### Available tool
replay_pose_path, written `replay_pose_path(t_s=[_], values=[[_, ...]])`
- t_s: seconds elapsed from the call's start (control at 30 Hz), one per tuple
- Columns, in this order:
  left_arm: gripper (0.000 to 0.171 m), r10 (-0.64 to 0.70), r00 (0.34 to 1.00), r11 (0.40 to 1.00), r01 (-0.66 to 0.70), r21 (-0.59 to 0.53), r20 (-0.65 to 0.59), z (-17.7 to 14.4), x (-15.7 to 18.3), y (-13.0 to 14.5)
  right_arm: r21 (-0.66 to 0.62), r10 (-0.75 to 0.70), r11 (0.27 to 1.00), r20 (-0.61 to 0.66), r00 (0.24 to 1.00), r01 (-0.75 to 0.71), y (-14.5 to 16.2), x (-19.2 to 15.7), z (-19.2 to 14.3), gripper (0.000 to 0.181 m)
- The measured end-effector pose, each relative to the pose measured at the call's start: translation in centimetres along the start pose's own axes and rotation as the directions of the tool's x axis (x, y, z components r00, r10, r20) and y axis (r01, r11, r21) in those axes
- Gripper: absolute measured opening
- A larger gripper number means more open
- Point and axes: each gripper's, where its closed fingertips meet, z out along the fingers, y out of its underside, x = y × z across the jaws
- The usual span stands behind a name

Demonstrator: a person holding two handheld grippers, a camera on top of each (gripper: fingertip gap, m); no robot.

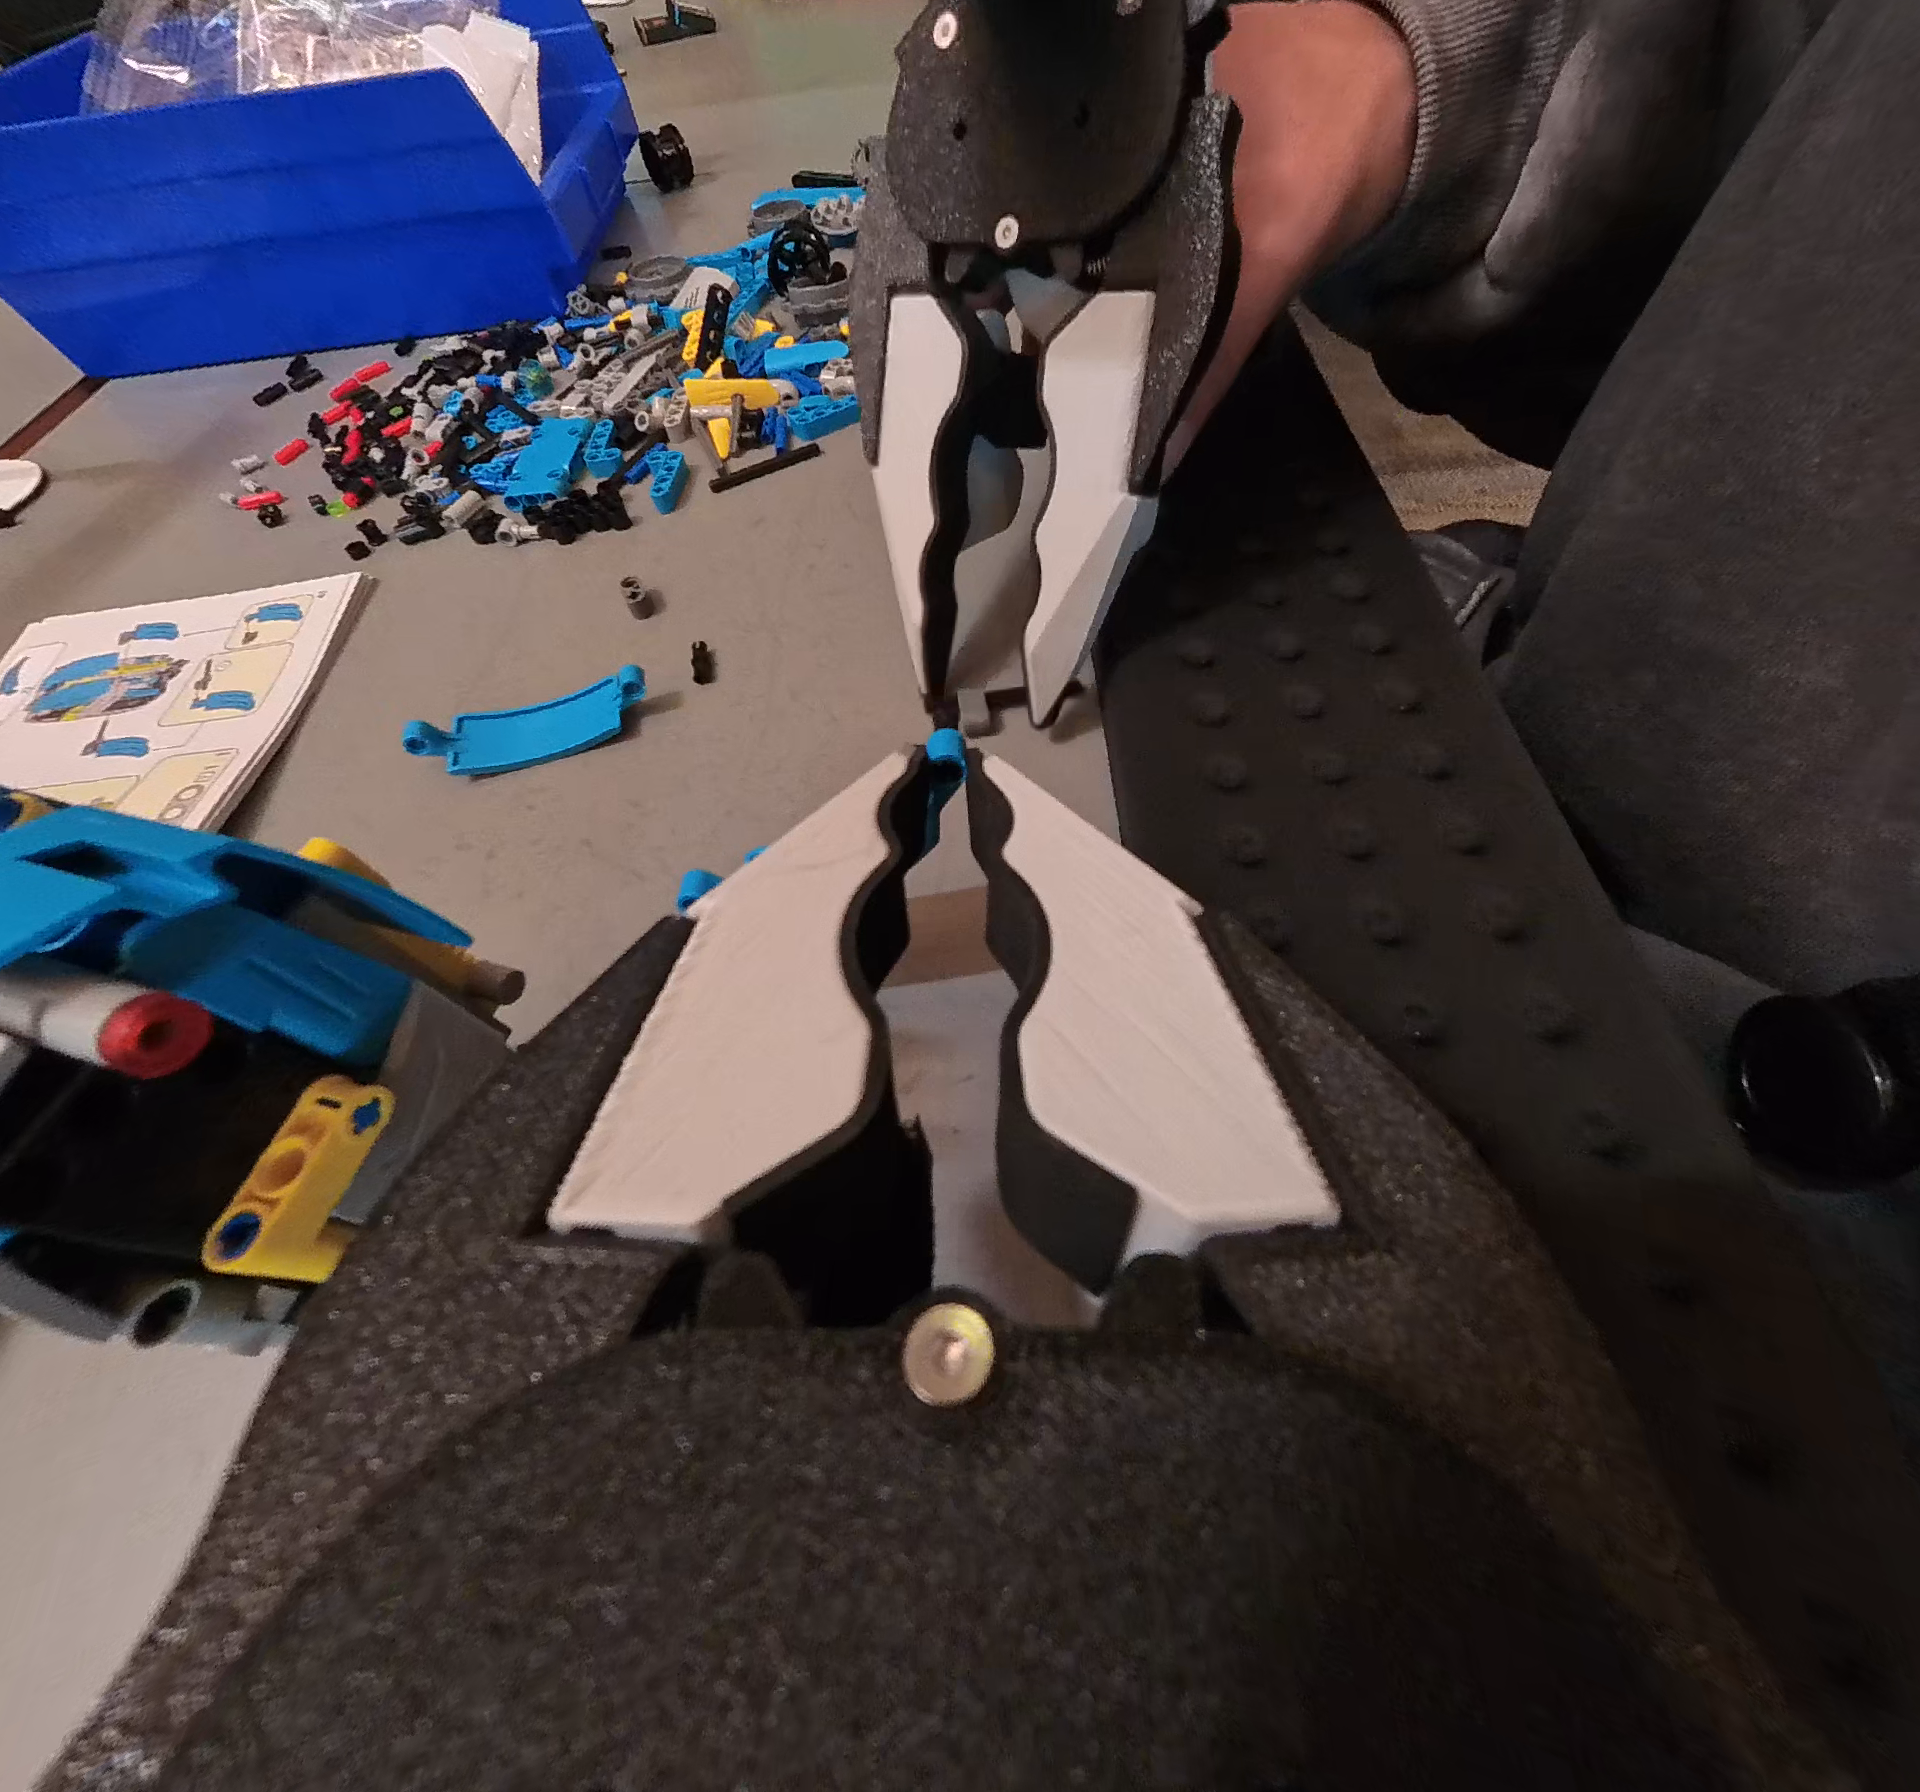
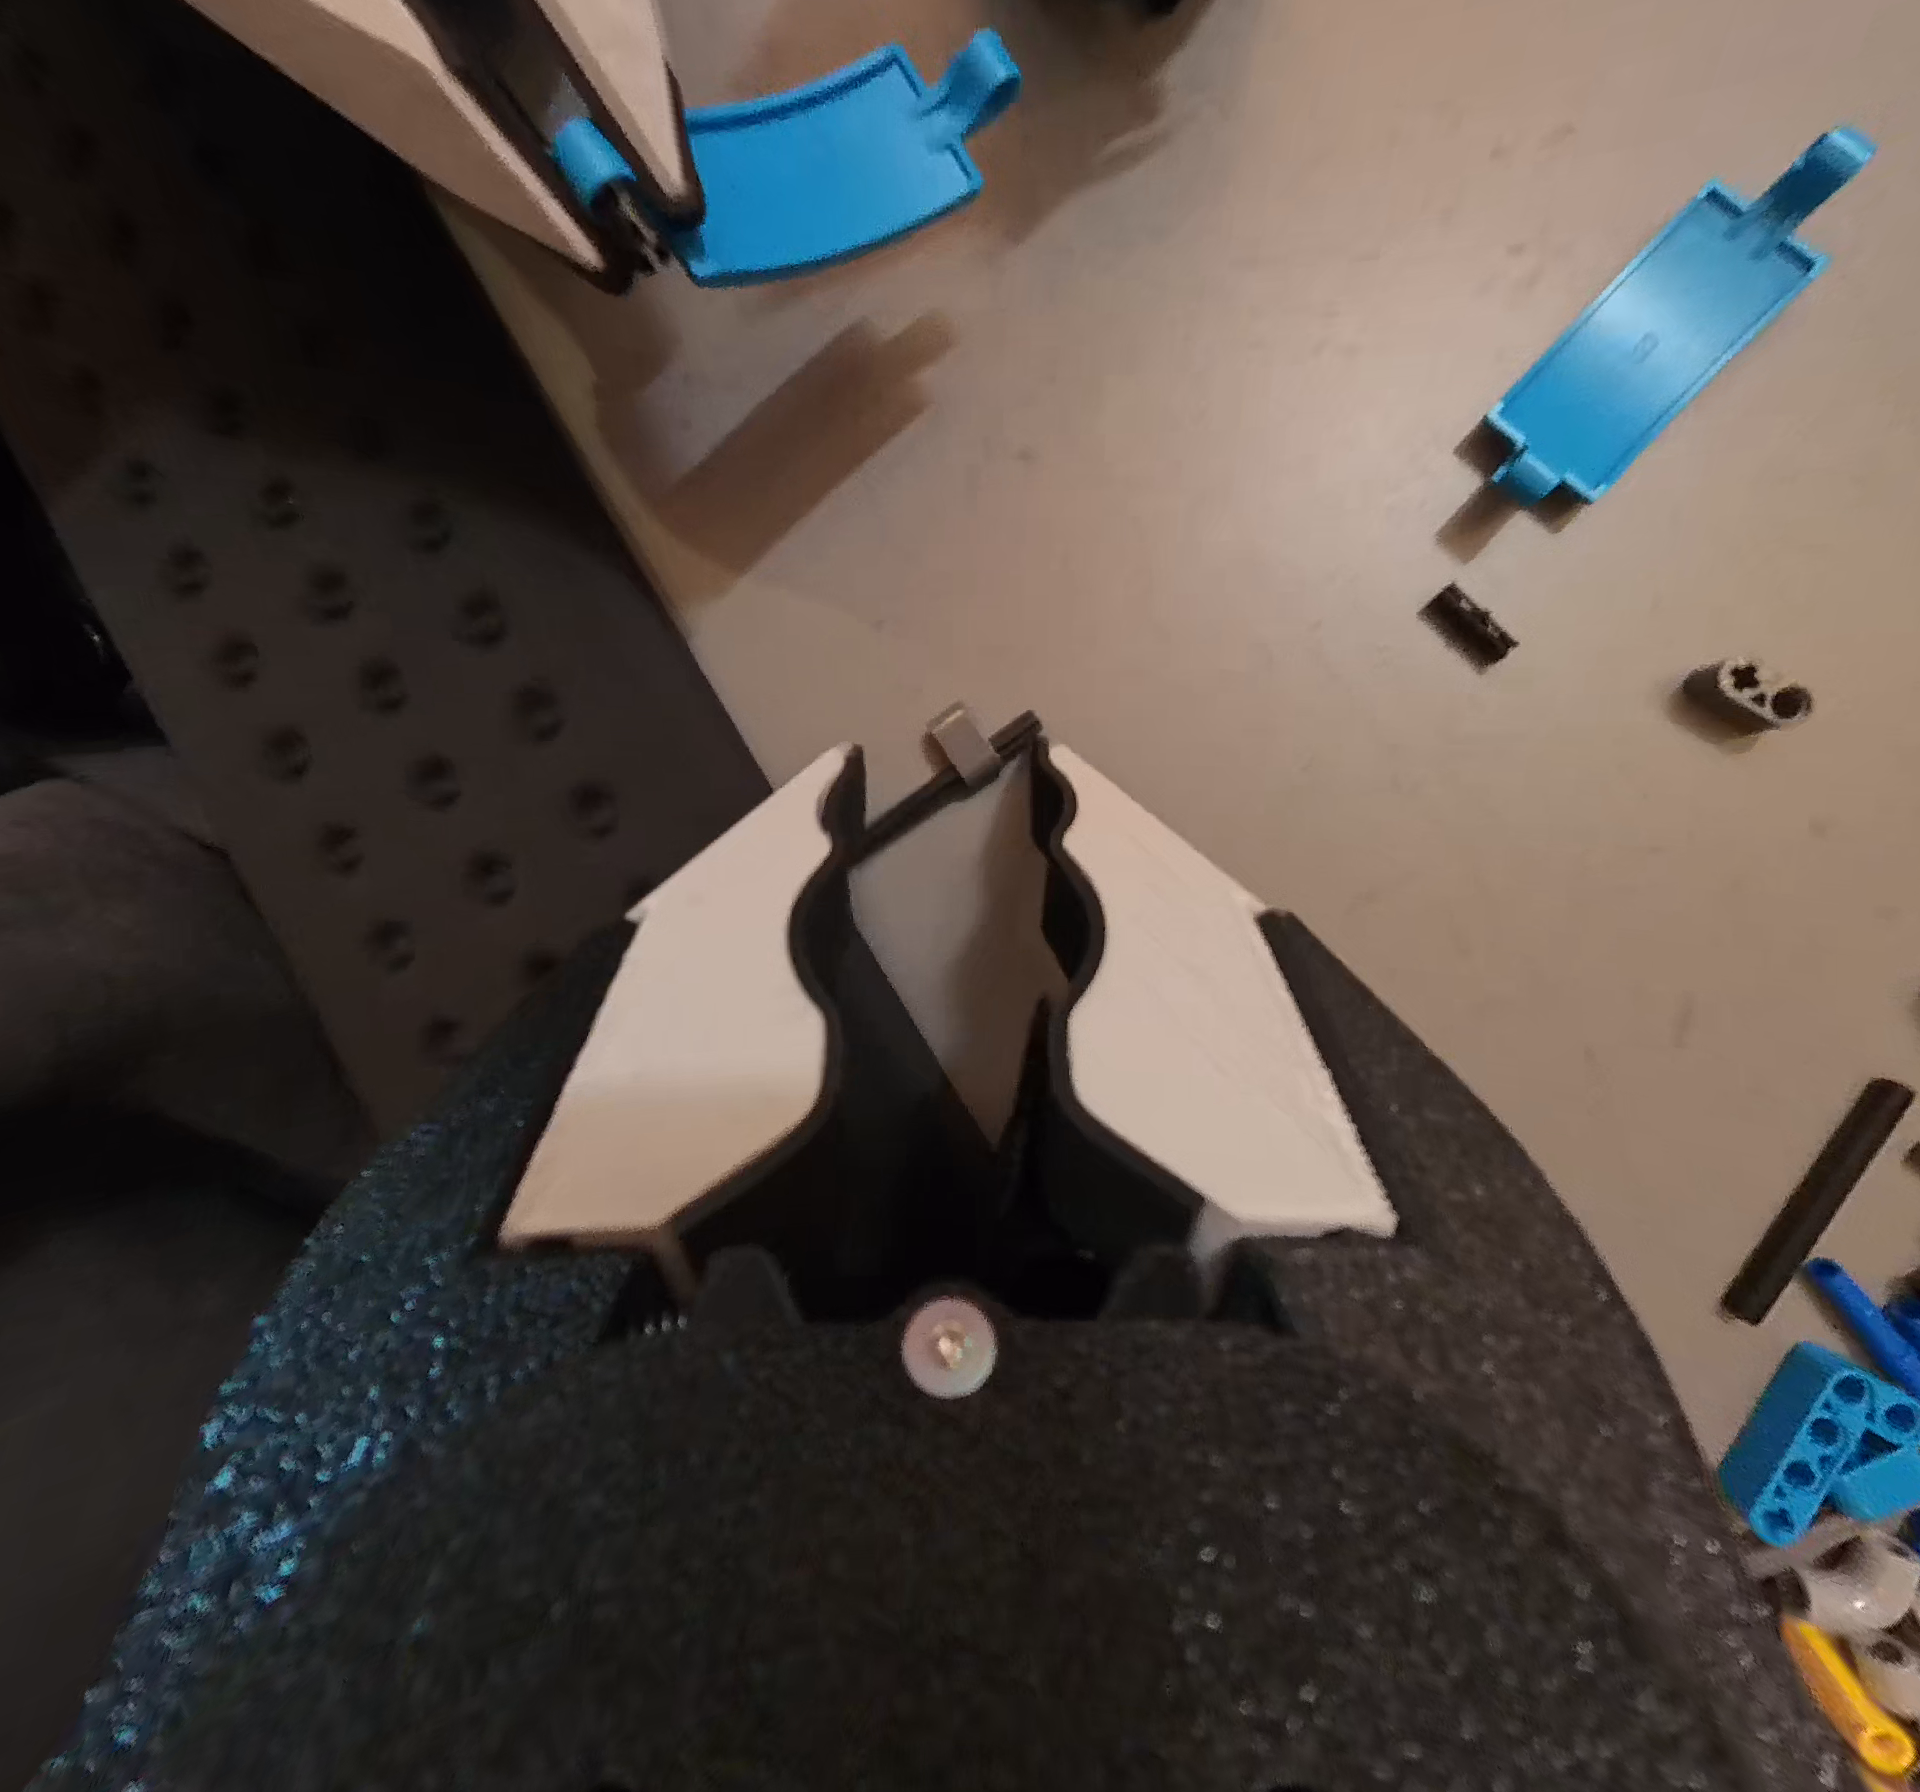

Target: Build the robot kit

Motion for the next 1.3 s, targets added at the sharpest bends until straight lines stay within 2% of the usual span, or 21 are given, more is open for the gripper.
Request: replay_pose_path(t_s=[0.07,0.13,0.27,0.67,0.73,0.77,0.8,0.9,1.0,1.07,1.13,1.3], values=[[0.006,-0.002,1.0,1.0,0.002,0.001,0.001,0.0,0.0,0.0,0.009,-0.015,1.0,-0.01,1.0,0.015,-0.4,-0.1,0.4,0.031],[0.006,-0.004,1.0,1.0,0.004,0.002,0.001,0.0,-0.1,0.0,0.019,-0.051,0.998,-0.066,0.997,0.052,-0.6,0.5,0.6,0.022],[0.006,-0.002,1.0,1.0,0.002,0.002,0.001,0.0,0.0,0.0,0.033,-0.098,0.994,-0.111,0.989,0.102,-0.8,1.1,0.6,0.02],[0.007,-0.02,1.0,1.0,0.02,0.001,-0.001,-0.1,-0.2,0.0,0.001,-0.104,0.995,-0.064,0.993,0.104,0.7,1.1,-0.4,0.02],[0.006,-0.037,0.999,0.999,0.037,-0.003,0.0,0.0,-0.3,0.1,-0.001,-0.104,0.995,-0.056,0.993,0.104,0.7,1.0,-0.3,0.013],[0.006,-0.054,0.999,0.999,0.054,-0.006,0.001,0.0,-0.4,0.1,-0.002,-0.112,0.994,-0.035,0.993,0.112,0.7,0.6,-0.2,0.005],[0.006,-0.08,0.997,0.997,0.08,-0.01,0.002,0.0,-0.5,0.2,-0.006,-0.132,0.991,-0.053,0.99,0.132,0.6,0.6,-0.2,0.004],[0.006,-0.196,0.981,0.981,0.196,-0.009,-0.004,0.1,-1.0,0.2,0.023,-0.252,0.965,-0.217,0.943,0.263,-1.1,1.5,-0.4,0.003],[0.006,-0.334,0.94,0.941,0.337,0.036,-0.066,-0.2,-1.2,-0.5,0.227,-0.313,0.875,-0.407,0.858,0.427,-6.4,0.3,-2.7,0.004],[0.006,-0.406,0.906,0.907,0.416,0.069,-0.118,-0.6,-1.3,-1.1,0.301,-0.335,0.804,-0.484,0.809,0.512,-8.6,-1.0,-3.9,0.004],[0.006,-0.466,0.868,0.869,0.486,0.096,-0.172,-0.9,-1.3,-1.7,0.305,-0.369,0.758,-0.528,0.765,0.576,-9.4,-1.7,-4.1,0.004],[0.005,-0.535,0.812,0.815,0.569,0.112,-0.234,-1.4,-1.6,-2.1,0.25,-0.396,0.739,-0.59,0.704,0.625,-9.4,-1.2,-4.0,0.004]])
